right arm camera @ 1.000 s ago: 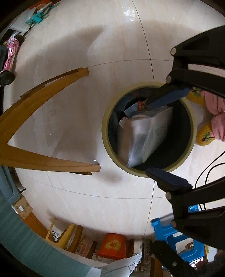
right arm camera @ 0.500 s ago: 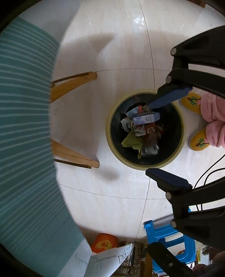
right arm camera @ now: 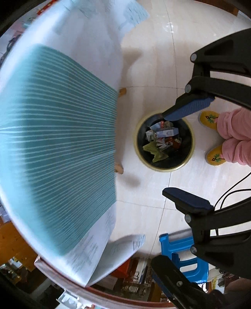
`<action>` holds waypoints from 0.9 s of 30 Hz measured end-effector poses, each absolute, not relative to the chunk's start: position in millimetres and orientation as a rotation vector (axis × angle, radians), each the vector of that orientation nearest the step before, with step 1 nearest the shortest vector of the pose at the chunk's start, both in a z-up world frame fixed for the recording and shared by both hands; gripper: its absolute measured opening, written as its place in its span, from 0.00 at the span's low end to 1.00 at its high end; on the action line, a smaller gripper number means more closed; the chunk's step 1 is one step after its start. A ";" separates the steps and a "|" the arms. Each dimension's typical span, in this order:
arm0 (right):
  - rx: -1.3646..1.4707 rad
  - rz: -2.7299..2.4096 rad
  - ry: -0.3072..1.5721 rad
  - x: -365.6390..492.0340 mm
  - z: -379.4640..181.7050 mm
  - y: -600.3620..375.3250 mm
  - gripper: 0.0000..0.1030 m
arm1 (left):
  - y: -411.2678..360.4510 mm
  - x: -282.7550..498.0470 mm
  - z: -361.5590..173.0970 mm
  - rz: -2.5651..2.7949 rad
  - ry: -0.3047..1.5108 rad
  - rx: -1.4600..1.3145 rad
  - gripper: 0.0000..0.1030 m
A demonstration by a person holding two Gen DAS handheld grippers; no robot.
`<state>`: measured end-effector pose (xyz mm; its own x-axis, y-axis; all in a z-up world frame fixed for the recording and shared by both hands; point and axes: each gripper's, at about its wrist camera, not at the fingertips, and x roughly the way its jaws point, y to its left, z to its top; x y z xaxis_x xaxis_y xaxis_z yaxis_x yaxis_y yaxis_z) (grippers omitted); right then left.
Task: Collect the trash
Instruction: 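Move both tools back over the table toward the cup and yellow wrapper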
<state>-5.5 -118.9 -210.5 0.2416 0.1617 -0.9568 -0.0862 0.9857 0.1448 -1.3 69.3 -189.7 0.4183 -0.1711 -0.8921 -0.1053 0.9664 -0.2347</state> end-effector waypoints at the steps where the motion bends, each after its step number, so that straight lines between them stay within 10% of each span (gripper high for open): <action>1: 0.063 0.174 1.302 -6.5 -198.3 -120.9 0.70 | 68.4 -1.6 -180.0 -0.047 1.133 -0.267 0.79; 27: 0.135 0.055 0.924 -9.7 14.3 -164.5 0.70 | 34.4 12.4 31.2 -0.143 0.871 0.000 0.79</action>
<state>-9.7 -164.5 14.3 0.6021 0.1058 -0.7914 0.0103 0.9901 0.1401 12.4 34.4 31.2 0.6353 -0.1250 -0.7620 0.1247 0.9905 -0.0585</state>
